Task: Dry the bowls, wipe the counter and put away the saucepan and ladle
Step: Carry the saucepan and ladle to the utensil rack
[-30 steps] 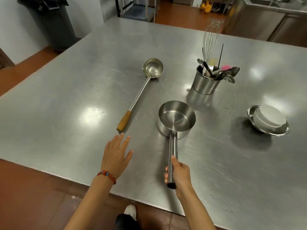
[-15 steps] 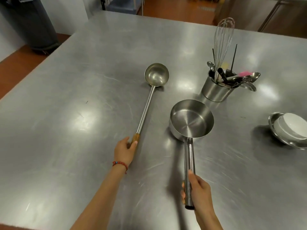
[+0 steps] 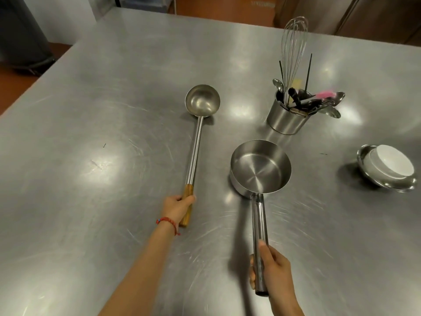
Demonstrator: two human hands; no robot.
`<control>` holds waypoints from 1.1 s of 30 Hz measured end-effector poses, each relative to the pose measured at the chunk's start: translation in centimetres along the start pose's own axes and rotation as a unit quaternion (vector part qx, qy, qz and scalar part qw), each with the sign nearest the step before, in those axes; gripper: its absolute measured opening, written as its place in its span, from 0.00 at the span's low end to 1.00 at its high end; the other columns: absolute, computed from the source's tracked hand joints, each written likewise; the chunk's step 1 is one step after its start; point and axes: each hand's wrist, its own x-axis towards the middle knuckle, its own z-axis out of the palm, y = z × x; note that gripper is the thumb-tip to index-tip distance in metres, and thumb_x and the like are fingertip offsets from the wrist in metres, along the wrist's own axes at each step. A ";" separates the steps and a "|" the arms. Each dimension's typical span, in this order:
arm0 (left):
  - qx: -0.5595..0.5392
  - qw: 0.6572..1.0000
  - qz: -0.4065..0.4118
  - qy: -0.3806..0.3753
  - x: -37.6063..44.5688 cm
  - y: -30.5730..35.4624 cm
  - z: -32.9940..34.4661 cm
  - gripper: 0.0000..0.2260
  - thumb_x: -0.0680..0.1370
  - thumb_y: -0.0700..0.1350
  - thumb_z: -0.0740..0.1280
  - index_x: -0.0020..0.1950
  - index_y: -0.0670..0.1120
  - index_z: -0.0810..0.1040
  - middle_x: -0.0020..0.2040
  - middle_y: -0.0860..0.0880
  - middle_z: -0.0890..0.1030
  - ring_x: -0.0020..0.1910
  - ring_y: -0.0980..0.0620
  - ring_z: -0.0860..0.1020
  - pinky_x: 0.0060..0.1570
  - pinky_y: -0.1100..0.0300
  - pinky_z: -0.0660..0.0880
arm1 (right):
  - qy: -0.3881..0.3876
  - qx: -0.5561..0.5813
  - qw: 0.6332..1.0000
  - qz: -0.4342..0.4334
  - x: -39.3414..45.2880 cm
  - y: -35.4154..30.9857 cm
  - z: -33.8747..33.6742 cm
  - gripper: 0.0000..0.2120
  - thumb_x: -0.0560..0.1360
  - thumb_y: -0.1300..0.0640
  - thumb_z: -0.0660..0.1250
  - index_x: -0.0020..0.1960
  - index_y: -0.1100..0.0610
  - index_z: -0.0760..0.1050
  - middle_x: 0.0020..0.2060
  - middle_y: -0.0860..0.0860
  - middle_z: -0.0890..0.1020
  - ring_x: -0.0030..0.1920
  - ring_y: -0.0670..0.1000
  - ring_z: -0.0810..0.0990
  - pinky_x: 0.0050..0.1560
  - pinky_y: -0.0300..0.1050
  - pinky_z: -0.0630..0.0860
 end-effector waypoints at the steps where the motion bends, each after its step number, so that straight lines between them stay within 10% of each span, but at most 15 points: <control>1: -0.072 0.996 -0.031 -0.035 -0.2 0.1 -0.1 0.07 0.72 0.43 0.71 0.38 0.42 0.76 0.28 0.46 0.76 0.26 0.52 0.75 0.28 0.64 0.75 | 0.000 0.000 1.000 -0.002 -0.1 0.0 -0.1 0.15 0.77 0.55 0.61 0.38 0.64 0.73 0.23 0.55 0.75 0.19 0.53 0.71 0.19 0.41 0.69; 6: -0.182 0.972 -0.048 -0.138 -1.9 0.3 -0.2 0.11 0.77 0.49 0.64 0.43 0.41 0.73 0.30 0.45 0.76 0.20 0.53 0.75 0.19 0.64 0.73 | -0.009 -0.001 1.000 -0.012 -1.0 0.2 -0.7 0.15 0.77 0.56 0.61 0.36 0.64 0.73 0.22 0.55 0.75 0.19 0.54 0.71 0.19 0.40 0.69; 33: -0.282 0.950 0.049 0.127 -27.0 -12.1 -3.4 0.12 0.79 0.45 0.59 0.38 0.39 0.70 0.20 0.48 0.72 0.13 0.52 0.66 0.13 0.67 0.63 | -0.245 -0.081 0.966 -0.034 -7.2 1.6 -6.3 0.14 0.78 0.53 0.61 0.38 0.63 0.71 0.24 0.56 0.74 0.19 0.51 0.70 0.18 0.40 0.68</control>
